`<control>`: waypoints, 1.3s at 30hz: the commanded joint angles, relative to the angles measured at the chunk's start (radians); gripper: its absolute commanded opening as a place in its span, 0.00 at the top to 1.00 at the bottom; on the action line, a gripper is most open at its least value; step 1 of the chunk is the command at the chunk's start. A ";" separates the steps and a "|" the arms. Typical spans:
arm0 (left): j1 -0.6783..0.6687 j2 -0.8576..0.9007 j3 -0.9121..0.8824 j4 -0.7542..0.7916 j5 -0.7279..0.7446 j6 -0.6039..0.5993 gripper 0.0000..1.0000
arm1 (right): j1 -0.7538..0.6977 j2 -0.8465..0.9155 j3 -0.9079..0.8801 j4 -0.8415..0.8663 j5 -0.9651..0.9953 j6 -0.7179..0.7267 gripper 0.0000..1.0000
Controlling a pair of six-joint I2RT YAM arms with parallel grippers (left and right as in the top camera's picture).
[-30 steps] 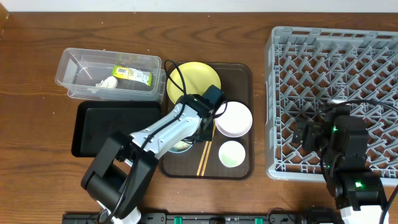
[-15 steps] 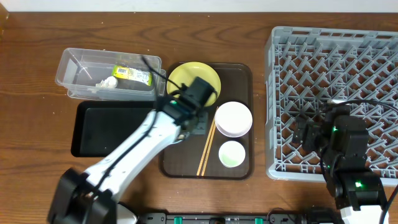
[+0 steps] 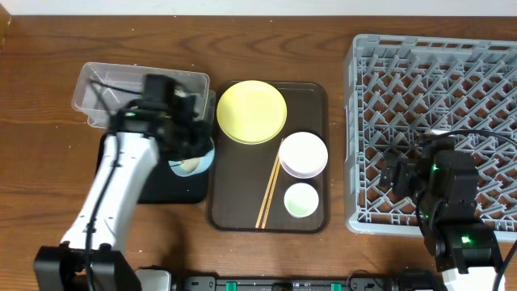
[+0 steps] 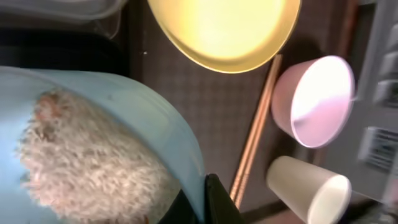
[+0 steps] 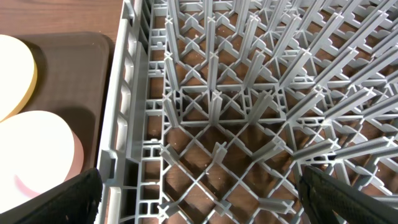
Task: Sort waste into correct bins and load items into the dishwasher rack
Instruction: 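Tip the blue bowl over the black tray to dump the rice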
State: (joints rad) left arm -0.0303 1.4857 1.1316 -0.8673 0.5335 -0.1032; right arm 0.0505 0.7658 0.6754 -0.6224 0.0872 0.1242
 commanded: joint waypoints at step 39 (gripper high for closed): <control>0.636 0.076 -0.281 -0.007 1.040 0.325 0.94 | 0.007 0.000 0.022 -0.003 0.013 -0.005 0.01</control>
State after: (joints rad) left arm 0.5827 1.5532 0.8524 -0.8715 1.5402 0.2981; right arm 0.0505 0.7658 0.6754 -0.6243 0.0872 0.1242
